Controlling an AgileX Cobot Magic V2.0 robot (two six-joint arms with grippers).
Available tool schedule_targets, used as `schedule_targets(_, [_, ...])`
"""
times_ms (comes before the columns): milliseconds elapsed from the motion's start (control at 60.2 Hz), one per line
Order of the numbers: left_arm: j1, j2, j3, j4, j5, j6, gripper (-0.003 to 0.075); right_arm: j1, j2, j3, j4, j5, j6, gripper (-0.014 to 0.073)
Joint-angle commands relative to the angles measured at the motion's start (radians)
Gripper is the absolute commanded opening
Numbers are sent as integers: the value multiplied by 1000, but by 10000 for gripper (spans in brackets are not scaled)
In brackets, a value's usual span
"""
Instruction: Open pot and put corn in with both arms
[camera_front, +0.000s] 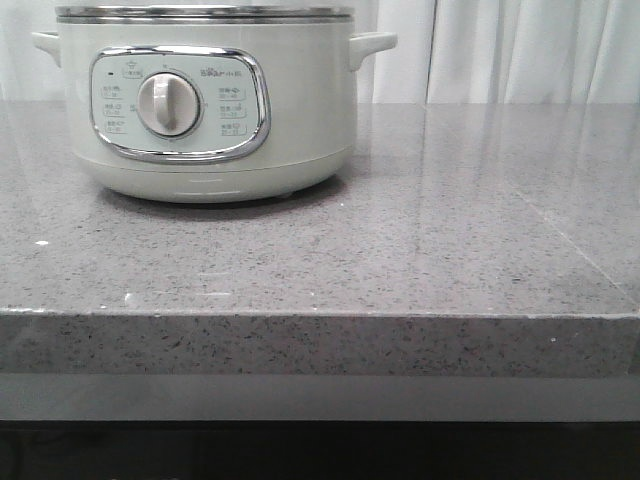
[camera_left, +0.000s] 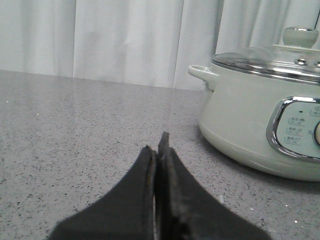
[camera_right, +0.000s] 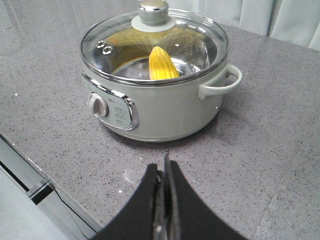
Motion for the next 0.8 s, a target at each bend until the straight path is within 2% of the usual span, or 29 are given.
schedule_targets(0, [2, -12, 11, -8, -85, -1, -20, -3, 2, -24, -5, -70, -5, -69])
schedule_targets(564, [2, -12, 11, -8, -85, -1, -20, -5, -15, -11, -5, -71, -5, -69])
schedule_targets(697, [2, -12, 11, -8, -85, -1, -20, -116, -113, 57, -1, -92, -5, -69])
schedule_targets(780, [2, -12, 11, -8, -85, -1, -20, -220, -209, 138, -1, -130, -5, -69])
